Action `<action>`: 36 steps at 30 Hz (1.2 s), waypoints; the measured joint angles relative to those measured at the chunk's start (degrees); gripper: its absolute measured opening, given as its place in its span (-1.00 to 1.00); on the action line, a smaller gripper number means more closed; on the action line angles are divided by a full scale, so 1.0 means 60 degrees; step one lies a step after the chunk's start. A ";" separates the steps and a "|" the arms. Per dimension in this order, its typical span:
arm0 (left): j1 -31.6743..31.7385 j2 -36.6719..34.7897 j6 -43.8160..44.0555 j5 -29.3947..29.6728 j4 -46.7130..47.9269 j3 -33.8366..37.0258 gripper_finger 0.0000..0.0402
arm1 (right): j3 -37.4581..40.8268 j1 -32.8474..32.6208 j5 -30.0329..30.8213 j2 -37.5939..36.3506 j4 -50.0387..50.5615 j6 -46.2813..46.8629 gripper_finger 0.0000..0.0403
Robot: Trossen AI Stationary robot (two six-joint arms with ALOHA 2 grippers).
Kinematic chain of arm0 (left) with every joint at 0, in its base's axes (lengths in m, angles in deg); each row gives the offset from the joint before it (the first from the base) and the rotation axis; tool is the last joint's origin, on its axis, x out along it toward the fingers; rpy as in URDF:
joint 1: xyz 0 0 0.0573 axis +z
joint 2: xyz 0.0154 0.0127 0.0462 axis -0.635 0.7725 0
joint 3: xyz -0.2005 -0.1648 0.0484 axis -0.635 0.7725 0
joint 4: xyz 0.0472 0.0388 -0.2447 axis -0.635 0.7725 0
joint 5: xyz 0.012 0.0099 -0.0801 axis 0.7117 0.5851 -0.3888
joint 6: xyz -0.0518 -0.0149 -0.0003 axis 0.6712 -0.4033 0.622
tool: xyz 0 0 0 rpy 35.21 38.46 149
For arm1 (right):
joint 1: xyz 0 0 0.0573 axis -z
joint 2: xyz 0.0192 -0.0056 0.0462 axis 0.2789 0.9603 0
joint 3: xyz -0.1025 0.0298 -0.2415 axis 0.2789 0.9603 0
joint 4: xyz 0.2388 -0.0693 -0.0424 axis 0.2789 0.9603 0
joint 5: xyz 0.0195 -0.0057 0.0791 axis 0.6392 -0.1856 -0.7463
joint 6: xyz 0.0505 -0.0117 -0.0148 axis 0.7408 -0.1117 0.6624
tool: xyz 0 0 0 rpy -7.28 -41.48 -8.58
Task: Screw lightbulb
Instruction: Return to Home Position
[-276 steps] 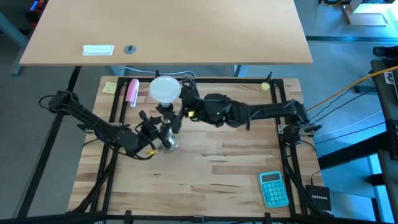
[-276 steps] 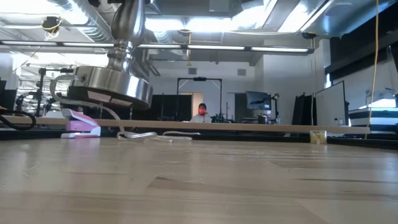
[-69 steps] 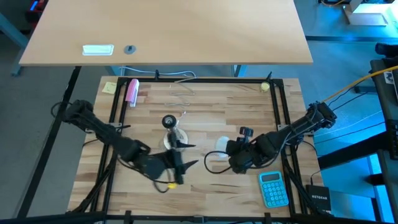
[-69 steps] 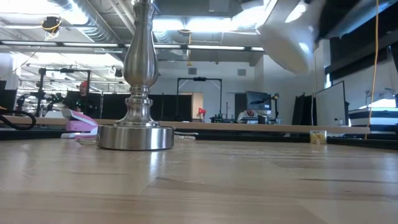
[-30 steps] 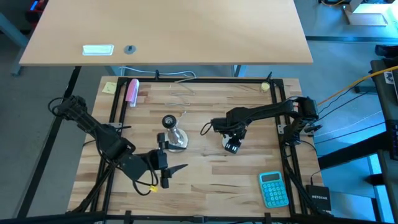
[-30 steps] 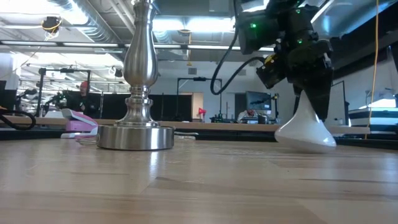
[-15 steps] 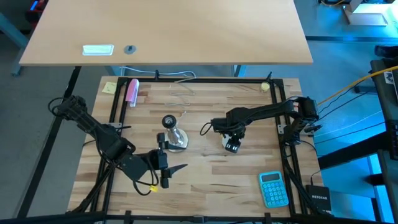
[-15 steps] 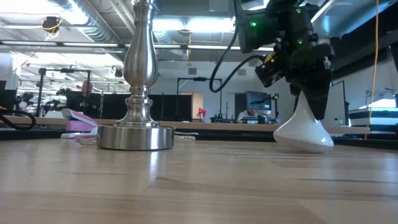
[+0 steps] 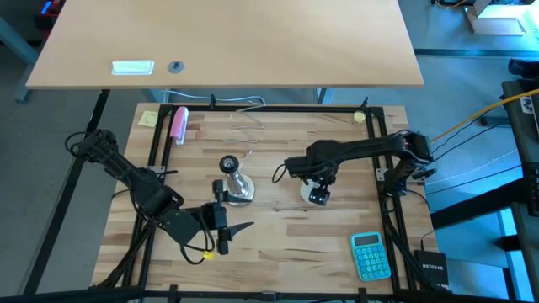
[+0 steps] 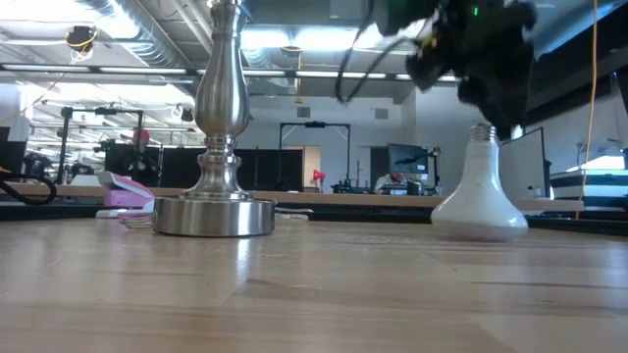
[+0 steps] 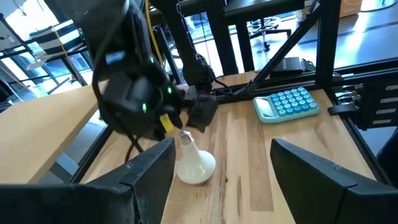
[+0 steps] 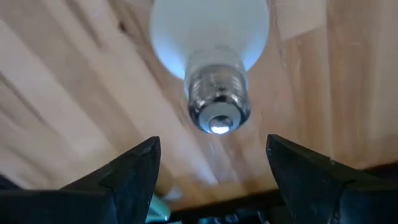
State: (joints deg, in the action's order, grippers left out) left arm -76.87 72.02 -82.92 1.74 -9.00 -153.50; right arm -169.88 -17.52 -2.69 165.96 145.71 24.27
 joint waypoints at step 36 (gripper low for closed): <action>-0.0248 -0.6634 0.1809 0.0893 0.0004 0.5850 0.26 | 0.3556 -0.3219 0.4045 -0.9646 -0.7246 -0.1700 0.45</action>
State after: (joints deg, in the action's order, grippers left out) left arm -78.36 32.22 -72.07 7.10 -8.98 -118.41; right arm -148.55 -36.83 21.57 108.08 102.23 14.07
